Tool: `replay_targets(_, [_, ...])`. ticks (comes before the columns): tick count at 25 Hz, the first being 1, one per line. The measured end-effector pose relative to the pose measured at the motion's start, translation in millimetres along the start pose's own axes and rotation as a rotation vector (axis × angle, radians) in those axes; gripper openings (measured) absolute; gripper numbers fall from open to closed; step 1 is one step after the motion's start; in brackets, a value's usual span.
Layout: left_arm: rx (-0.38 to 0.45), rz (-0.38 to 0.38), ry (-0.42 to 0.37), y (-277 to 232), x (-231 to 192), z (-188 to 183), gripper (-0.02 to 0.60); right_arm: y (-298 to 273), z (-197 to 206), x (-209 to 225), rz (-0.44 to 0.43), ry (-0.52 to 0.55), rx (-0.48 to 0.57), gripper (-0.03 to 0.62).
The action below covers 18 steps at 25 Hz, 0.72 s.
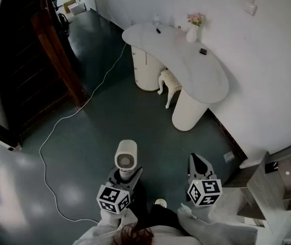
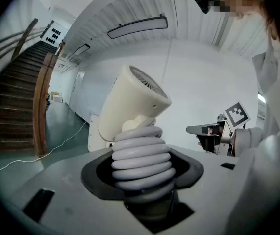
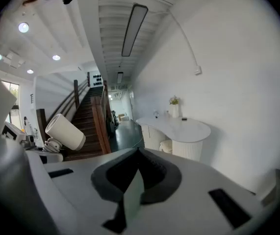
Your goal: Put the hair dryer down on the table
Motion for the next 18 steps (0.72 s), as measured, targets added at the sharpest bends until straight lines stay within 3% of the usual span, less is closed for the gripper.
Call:
replay_targets(8, [0.034, -0.050, 0.012, 37.5, 68.1, 23.7, 0.225, 70.3, 26.6, 12.5, -0.042, -0.008, -0.002, 0.049])
replay_targets(18, [0.036, -0.067, -0.022, 47.6, 95.9, 20.9, 0.225, 94.0, 23.1, 25.1, -0.067, -0.037, 0.038, 0.049])
Point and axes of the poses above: the fingertips, and each gripper's own axes: y backward along the fingers, x to its right, z out of its underside, the point moved 2 cm from there along y, backward along the fingers, and after that the axes turned 2 degrees about x, right-handed, at the moved point
